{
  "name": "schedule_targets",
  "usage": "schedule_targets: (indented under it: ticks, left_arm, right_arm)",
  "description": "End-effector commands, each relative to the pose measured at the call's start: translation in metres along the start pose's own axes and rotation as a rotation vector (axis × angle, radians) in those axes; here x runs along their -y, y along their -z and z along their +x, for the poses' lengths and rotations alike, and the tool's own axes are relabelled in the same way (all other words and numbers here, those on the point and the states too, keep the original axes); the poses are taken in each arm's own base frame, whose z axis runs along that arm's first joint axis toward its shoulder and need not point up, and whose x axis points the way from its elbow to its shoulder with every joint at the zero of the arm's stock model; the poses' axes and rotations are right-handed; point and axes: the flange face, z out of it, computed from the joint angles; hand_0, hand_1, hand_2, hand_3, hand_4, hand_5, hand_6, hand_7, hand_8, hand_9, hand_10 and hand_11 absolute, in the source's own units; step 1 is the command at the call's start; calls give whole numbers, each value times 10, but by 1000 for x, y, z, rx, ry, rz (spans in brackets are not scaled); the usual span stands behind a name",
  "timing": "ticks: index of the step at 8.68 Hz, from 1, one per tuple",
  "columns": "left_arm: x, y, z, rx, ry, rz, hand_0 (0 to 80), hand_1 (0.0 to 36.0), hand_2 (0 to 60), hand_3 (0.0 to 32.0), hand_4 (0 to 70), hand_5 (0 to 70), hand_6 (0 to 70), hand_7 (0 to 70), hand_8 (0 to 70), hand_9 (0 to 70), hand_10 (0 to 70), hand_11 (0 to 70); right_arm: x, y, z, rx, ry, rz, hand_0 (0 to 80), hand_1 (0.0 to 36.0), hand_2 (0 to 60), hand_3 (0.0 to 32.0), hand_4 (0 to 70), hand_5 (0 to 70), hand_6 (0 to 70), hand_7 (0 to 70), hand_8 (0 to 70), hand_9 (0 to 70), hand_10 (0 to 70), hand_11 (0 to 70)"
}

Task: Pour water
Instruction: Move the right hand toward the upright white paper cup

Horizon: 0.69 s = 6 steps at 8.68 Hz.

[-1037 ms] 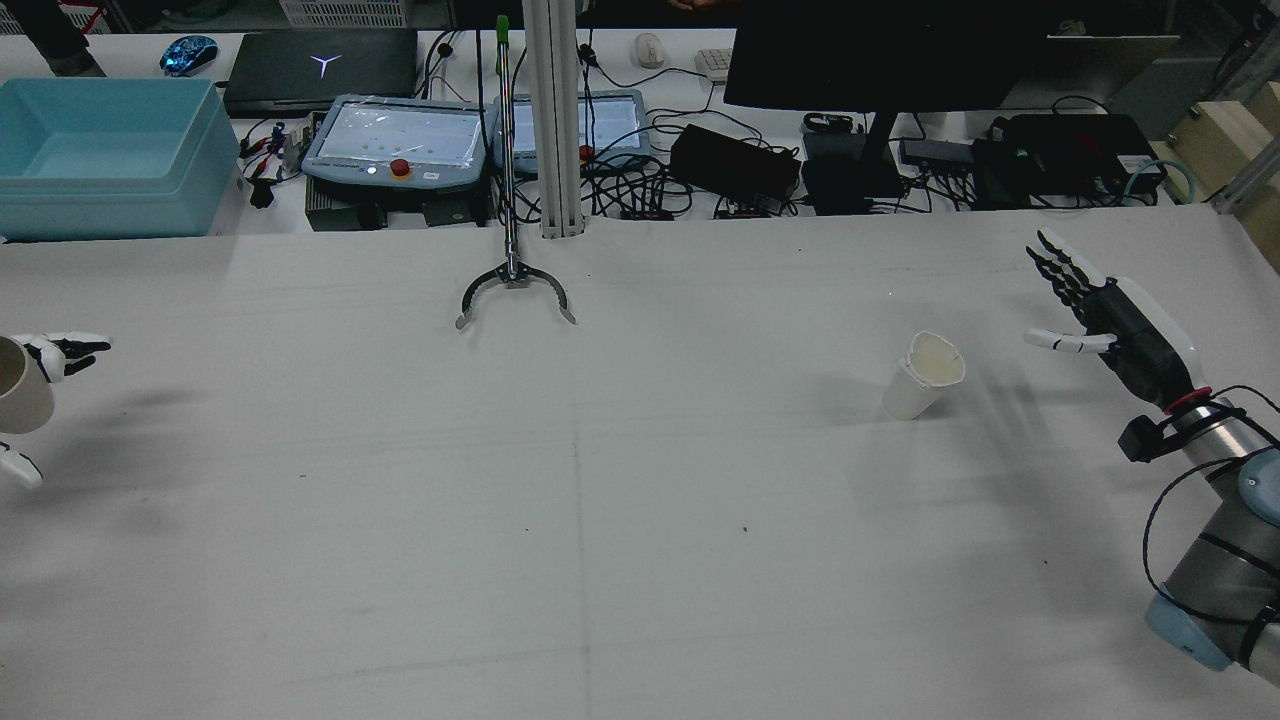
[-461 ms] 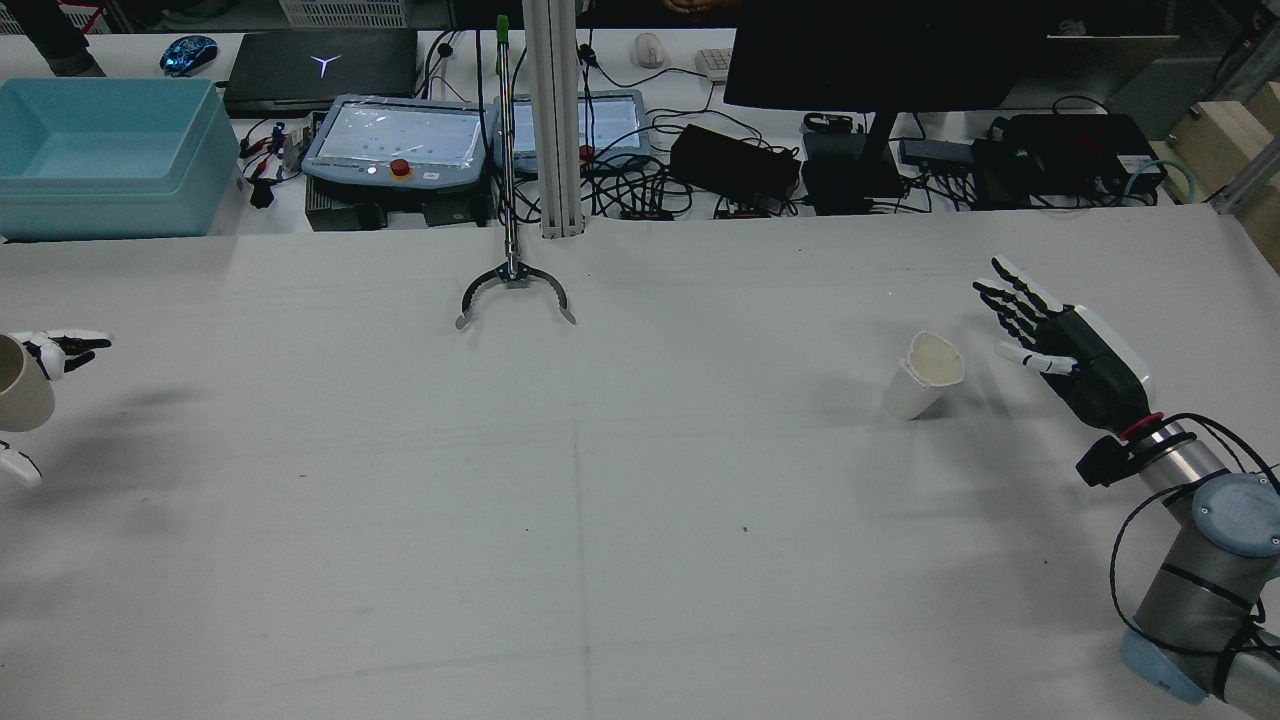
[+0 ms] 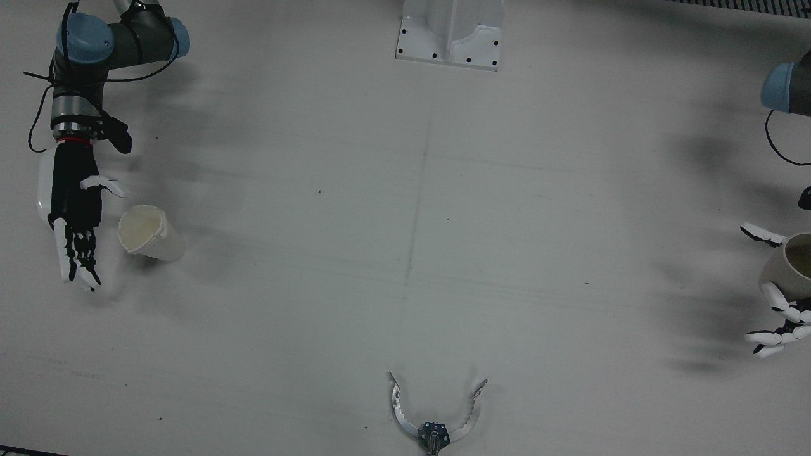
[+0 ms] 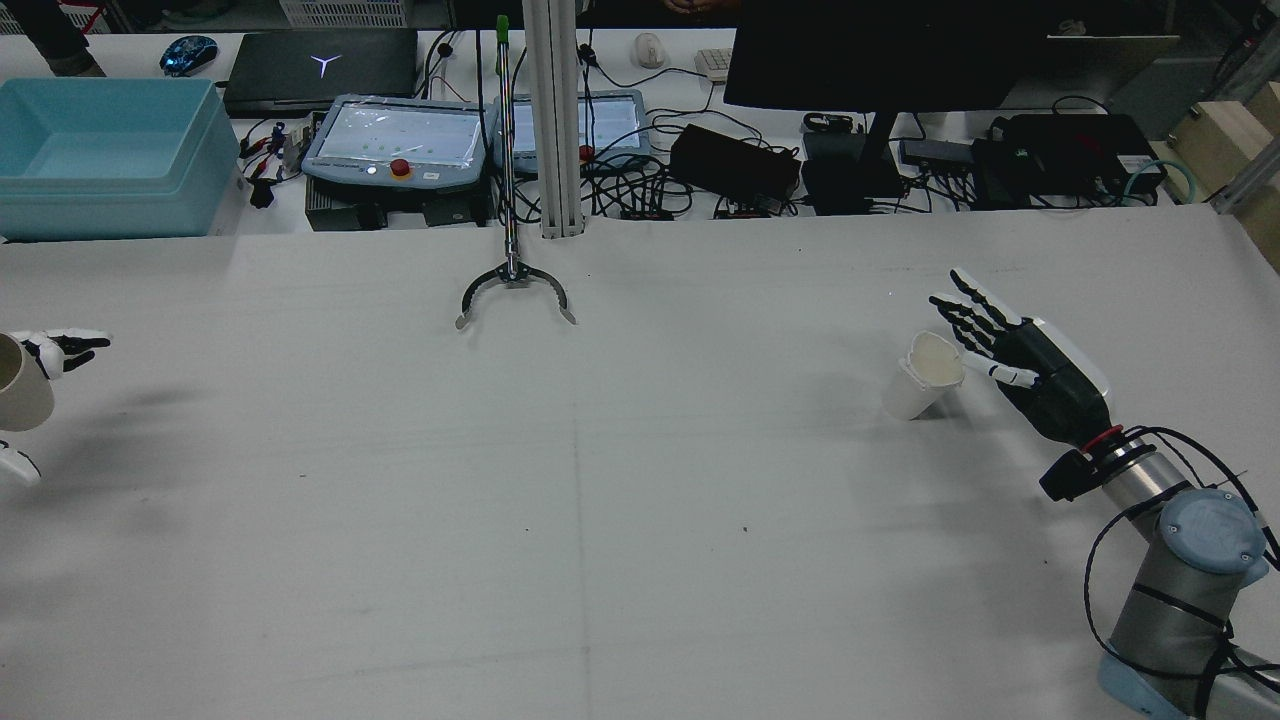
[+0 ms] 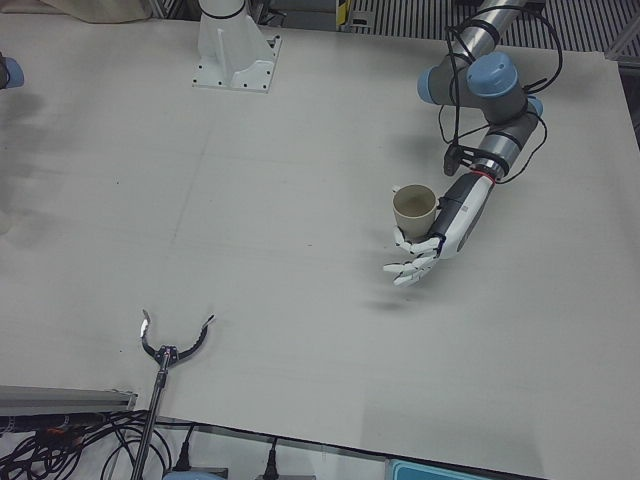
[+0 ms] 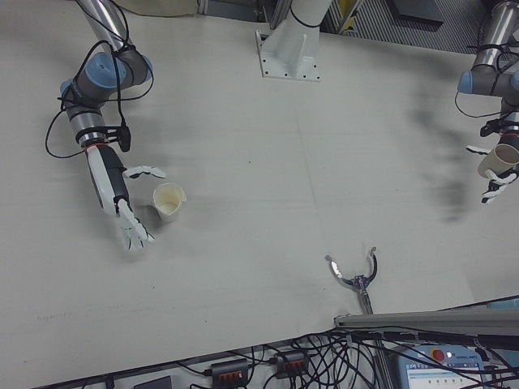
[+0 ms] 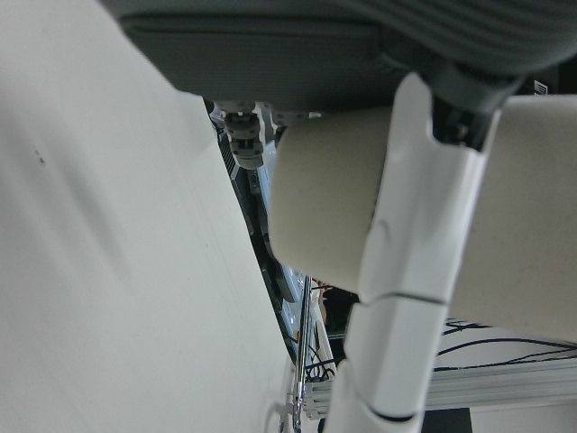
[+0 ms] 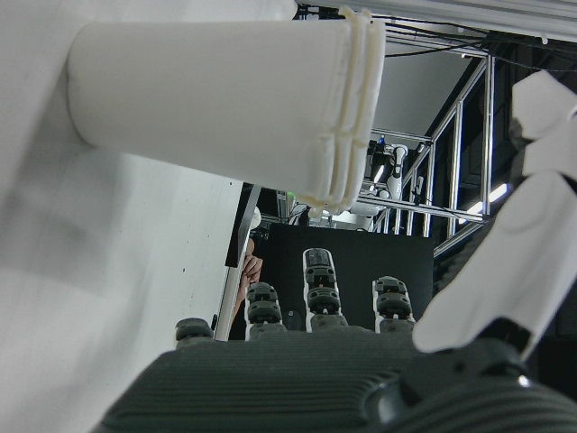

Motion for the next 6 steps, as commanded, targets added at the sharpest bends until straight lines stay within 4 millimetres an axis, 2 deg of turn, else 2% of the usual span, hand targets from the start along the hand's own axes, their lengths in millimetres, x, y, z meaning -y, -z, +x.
schedule_targets:
  ticks: [1, 3, 4, 5, 6]
  left_arm:
    - [1, 0, 0, 0, 1, -3, 800, 177, 0, 0, 700, 700, 245, 220, 154, 125, 87, 131]
    - [1, 0, 0, -1, 1, -4, 800, 173, 0, 0, 700, 700, 243, 218, 153, 122, 86, 130]
    - [1, 0, -1, 0, 3, -6, 800, 173, 0, 0, 700, 700, 243, 218, 154, 122, 86, 131]
    - [2, 0, -1, 0, 1, -6, 800, 175, 0, 0, 700, 700, 244, 218, 154, 123, 87, 131]
    - [2, 0, -1, 0, 1, -6, 800, 172, 0, 0, 700, 700, 243, 218, 154, 123, 86, 131]
  right_arm:
    - [-9, 0, 9, 3, -12, -9, 411, 111, 236, 164, 21, 46, 139, 169, 77, 82, 0, 0]
    - [-5, 3, 13, -7, -7, 0, 422, 118, 245, 166, 32, 48, 143, 173, 79, 85, 0, 0]
    - [-1, 5, 17, -13, -8, 4, 442, 133, 256, 164, 30, 51, 142, 172, 74, 77, 0, 0]
    - [-4, 2, 18, -4, -30, -1, 457, 146, 259, 160, 17, 55, 137, 167, 76, 78, 0, 0]
    - [-7, 1, 19, 12, -42, -1, 454, 142, 252, 154, 5, 56, 135, 153, 82, 85, 0, 0]
